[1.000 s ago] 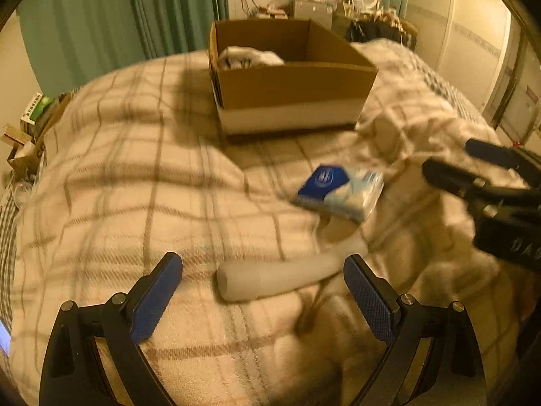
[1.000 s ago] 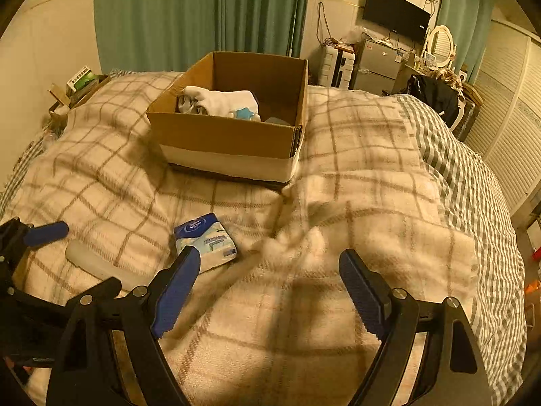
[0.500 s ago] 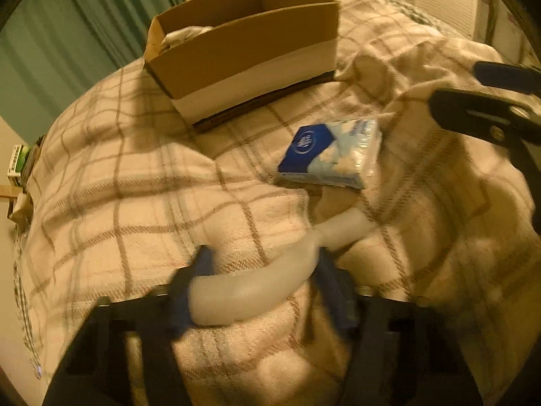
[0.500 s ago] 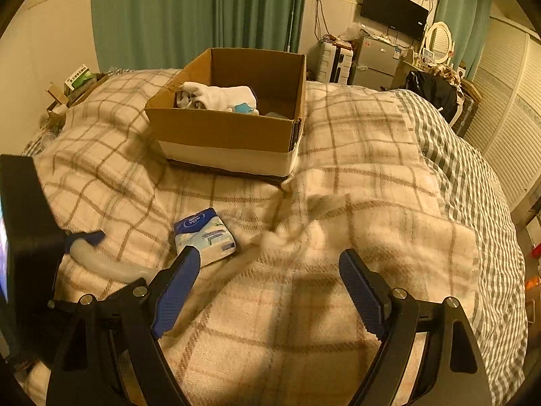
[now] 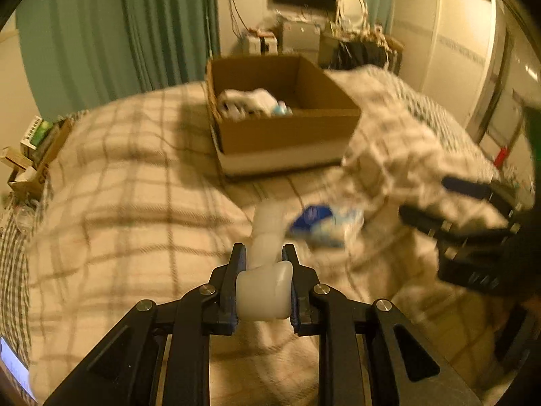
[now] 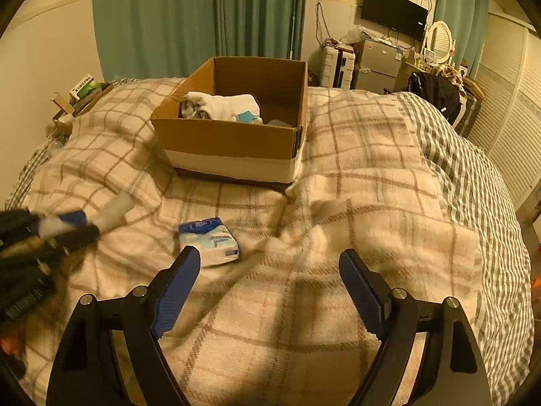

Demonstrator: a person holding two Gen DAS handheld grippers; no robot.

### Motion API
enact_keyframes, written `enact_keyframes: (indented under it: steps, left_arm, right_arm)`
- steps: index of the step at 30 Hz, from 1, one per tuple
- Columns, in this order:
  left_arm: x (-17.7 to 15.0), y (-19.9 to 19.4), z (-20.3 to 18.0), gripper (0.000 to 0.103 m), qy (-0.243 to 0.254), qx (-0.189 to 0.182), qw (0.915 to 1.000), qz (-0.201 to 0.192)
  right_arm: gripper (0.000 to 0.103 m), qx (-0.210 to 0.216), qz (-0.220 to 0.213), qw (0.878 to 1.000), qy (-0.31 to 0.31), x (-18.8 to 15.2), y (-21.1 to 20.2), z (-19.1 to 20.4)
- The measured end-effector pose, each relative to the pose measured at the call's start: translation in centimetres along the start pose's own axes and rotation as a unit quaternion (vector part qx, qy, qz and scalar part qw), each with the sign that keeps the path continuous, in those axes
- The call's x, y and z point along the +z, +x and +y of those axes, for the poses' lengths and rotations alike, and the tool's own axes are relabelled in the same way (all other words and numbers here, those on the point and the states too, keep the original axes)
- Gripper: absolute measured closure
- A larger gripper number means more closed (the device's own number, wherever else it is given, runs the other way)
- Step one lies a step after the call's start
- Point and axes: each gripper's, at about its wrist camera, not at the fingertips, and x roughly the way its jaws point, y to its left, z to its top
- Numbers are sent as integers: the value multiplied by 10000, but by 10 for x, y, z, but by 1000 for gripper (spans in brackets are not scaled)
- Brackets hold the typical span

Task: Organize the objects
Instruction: 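Grasp the white plastic tube with the left tool while the right tool grasps the Vinda tissue pack, then carry the tube and tissue pack into the box and open both tools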

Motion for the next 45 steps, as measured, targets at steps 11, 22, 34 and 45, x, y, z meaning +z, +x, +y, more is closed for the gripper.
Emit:
enact_keyframes:
  steps: [11,22,34,45]
  left_arm:
    - [31,0,39,83,-527,-56,9983,-230]
    - [27,25,45,83,-681,-108,9973,-268]
    - [16,18,51,83,-916,-426,9945,-270]
    - [20,-24,44,83,-974,-139,9937,-530]
  right_arm:
    - [19,216,-24,9990,-392,23,9,21]
    - [19,459,741,9910,-1019,37,85,59]
    - [47,285,1360,9820,-1277,13,113,68]
    - [53,95,626,9909,-1186,17,46,58]
